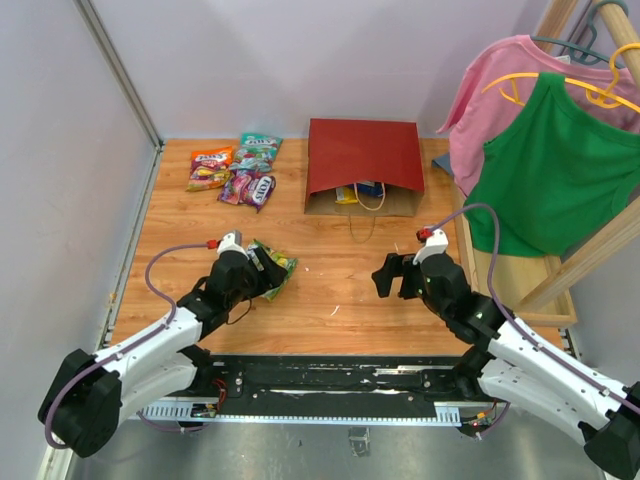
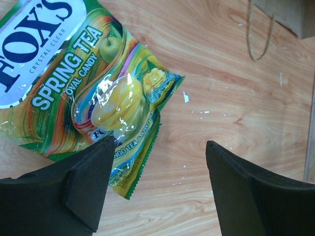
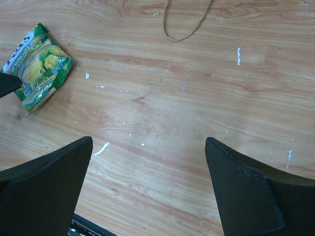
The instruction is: Take the snacks out of the paper bag
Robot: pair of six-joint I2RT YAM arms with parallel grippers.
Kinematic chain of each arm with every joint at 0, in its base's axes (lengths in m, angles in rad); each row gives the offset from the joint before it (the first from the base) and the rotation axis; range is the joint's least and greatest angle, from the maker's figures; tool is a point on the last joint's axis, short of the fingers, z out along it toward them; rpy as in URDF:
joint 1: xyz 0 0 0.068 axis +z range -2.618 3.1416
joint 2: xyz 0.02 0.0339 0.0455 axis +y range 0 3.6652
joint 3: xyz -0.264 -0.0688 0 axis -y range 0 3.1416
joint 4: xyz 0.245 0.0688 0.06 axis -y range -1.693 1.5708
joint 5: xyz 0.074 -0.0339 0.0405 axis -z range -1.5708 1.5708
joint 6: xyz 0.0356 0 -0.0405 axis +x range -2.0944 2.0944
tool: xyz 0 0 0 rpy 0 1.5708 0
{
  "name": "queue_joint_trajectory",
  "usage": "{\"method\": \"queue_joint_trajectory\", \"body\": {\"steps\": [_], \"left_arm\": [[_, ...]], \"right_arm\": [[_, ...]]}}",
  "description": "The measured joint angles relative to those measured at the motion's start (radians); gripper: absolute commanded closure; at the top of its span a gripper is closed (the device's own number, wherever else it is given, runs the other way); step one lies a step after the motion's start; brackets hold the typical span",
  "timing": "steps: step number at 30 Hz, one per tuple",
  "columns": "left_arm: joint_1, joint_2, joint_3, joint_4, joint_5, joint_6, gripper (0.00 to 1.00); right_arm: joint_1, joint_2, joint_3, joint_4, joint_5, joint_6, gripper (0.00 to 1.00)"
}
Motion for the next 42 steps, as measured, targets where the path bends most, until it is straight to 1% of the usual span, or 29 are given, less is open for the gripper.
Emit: {"method": "queue_joint_trajectory", "body": {"steps": [2, 7, 14, 20, 24, 29, 37, 42], "left_arm": [[0.000, 0.025, -0.007, 0.015, -0.002, -0.002, 0.23], [0.000, 0.088, -0.008, 0.060, 0.015, -0.001, 0.24], [0.000, 0.204, -0.009, 0.171, 0.090, 0.003, 0.23], [0.006, 0.273, -0.014, 0.271, 0.109, -0.002, 0.22], [0.053, 0.297, -0.020, 0.320, 0.142, -0.003, 0.22], [0.148, 0.299, -0.042, 0.365, 0.175, 0.003, 0.22], [0.204, 0.327, -0.034, 0.388, 0.175, 0.043, 0.21], [0.272, 0.363, -0.021, 0.418, 0.191, 0.062, 0.21]], "right_arm": [[0.000, -0.002, -0.005, 0.002, -0.005, 0.000, 0.02], [-0.007, -0.006, -0.018, 0.005, -0.013, 0.000, 0.02], [-0.019, -0.006, -0.033, 0.014, -0.031, -0.001, 0.02], [-0.021, -0.009, -0.034, 0.015, -0.037, -0.002, 0.02], [-0.025, -0.021, -0.043, 0.014, -0.039, -0.004, 0.02], [-0.026, -0.027, -0.045, 0.014, -0.042, -0.005, 0.02], [-0.026, -0.027, -0.045, 0.014, -0.055, -0.008, 0.02], [-0.030, -0.034, -0.046, 0.014, -0.057, -0.011, 0.02]]}}
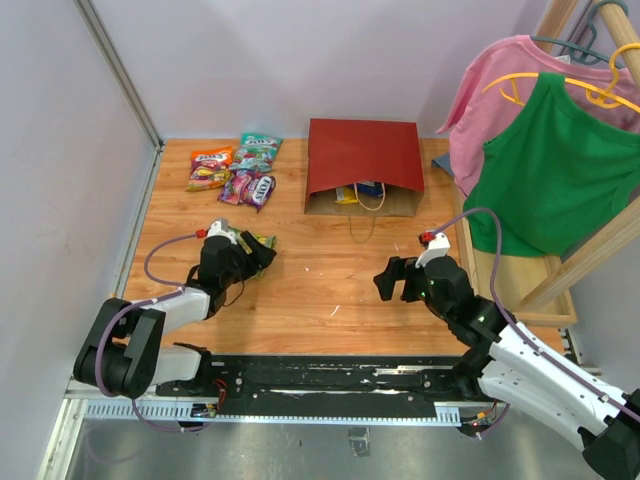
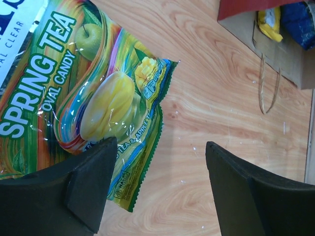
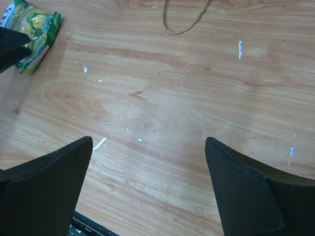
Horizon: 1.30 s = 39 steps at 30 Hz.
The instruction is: Take the snacks out of the paper bag
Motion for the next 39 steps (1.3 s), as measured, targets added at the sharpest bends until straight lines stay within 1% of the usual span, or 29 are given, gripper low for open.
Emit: {"method": "queue_joint_trajectory", "body": {"steps": [6, 14, 17, 25, 31, 36, 39], "left_arm": [[0.073, 0.011, 0.013, -0.003, 0.017, 0.020, 0.21], [0.203, 0.018, 0.048, -0.074, 0.037, 0.058, 0.21], [0.256, 0.047, 0.070, -0.082, 0.052, 0.068, 0.21], [0.357, 0.145, 0.131, -0.055, 0.123, 0.074, 0.24], [0.393, 0.162, 0.161, -0.084, 0.138, 0.075, 0.23], [0.407, 0.164, 0.207, -0.157, 0.092, 0.093, 0.23], [0.435, 0.170, 0.227, -0.188, 0.074, 0.100, 0.23]], "right_arm": [[-0.007, -0.006, -0.005, 0.000, -0.001, -0.001, 0.02], [-0.019, -0.007, -0.006, 0.000, -0.011, -0.008, 0.02], [-0.022, -0.008, -0.008, 0.000, -0.018, -0.012, 0.02], [-0.042, -0.028, -0.012, 0.000, -0.039, -0.019, 0.02], [-0.053, -0.034, -0.013, 0.000, -0.060, -0.022, 0.02], [-0.060, -0.043, -0.015, 0.000, -0.074, -0.026, 0.02], [-0.060, -0.053, -0.019, 0.000, -0.083, -0.026, 0.02]]}}
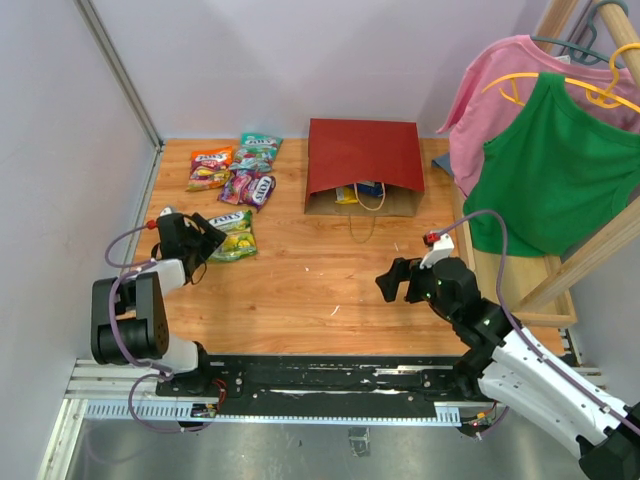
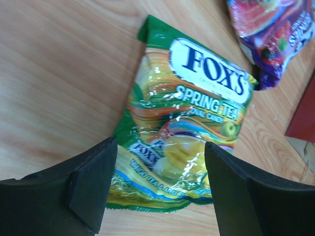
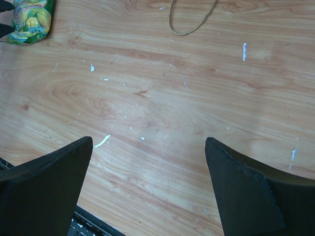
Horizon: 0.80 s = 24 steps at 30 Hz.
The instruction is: Take the snacks out of the paper bag
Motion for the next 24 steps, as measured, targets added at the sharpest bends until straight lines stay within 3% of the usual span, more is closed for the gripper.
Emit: {"method": "queue_joint_trajectory", "body": {"steps": [5, 9, 12, 14, 16, 17, 19, 24], "left_arm": [[0.024, -0.087, -0.010, -0.087, -0.035, -0.002, 0.24], [0.012, -0.330, -0.029, -0.169, -0.072, -0.005, 0.26], [-0.060, -0.500, -0.025, -0.204, -0.140, -0.002, 0.31], [-0.142, -0.547, -0.014, -0.227, -0.186, 0.006, 0.42], [-0.228, -0.538, 0.006, -0.253, -0.237, 0.022, 0.62], [-0.264, -0.518, 0.016, -0.267, -0.261, 0.027, 0.79], [-0.316, -0.461, 0.027, -0.280, -0.303, 0.034, 0.96], [-0.364, -0.318, 0.018, -0.277, -0.314, 0.045, 0.99]], "right_arm": [[0.000, -0.013, -0.006, 0.000, -0.008, 0.000, 0.02], [0.000, -0.010, -0.007, 0.001, -0.024, 0.000, 0.02], [0.000, 0.000, -0.011, 0.003, -0.033, 0.000, 0.02], [0.000, 0.011, -0.013, 0.009, -0.045, 0.000, 0.02], [0.000, 0.026, -0.014, 0.019, -0.055, 0.000, 0.02], [0.000, 0.032, -0.014, 0.023, -0.058, 0.000, 0.02], [0.000, 0.036, -0.014, 0.025, -0.072, 0.001, 0.02], [0.000, 0.019, -0.021, 0.023, -0.080, 0.001, 0.02]]}}
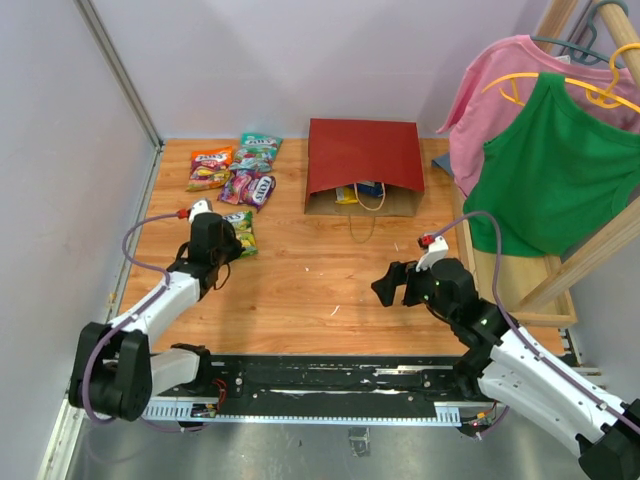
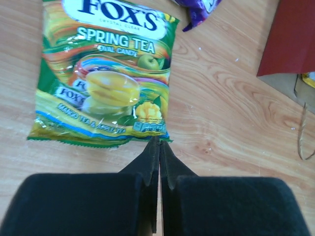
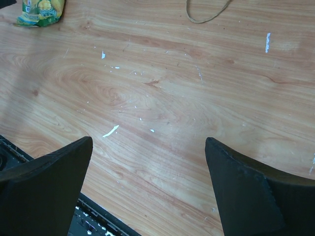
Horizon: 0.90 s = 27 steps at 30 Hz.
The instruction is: Take the snacks out of the paper bag
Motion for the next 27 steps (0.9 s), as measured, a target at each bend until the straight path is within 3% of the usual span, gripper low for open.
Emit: {"method": "queue_joint_trajectory", "body": {"steps": [6, 14, 20, 27], "left_arm": [[0.000, 0.134, -0.005, 0.128, 0.106, 0.000, 0.99], [0.010, 0.327, -0.003, 0.259, 0.115, -0.010, 0.99], [0.114, 0.439, -0.007, 0.397, 0.199, -0.081, 1.00], [0.221, 0.427, -0.068, 0.476, 0.243, -0.172, 0.99]], "right_arm": [[0.000, -0.025, -0.005, -0.003, 0.000, 0.000, 0.02], [0.000, -0.027, -0.010, -0.008, -0.001, 0.000, 0.02], [0.000, -0.045, -0.017, -0.018, -0.003, -0.004, 0.02], [0.000, -0.064, -0.019, -0.030, -0.003, -0.014, 0.02]]}}
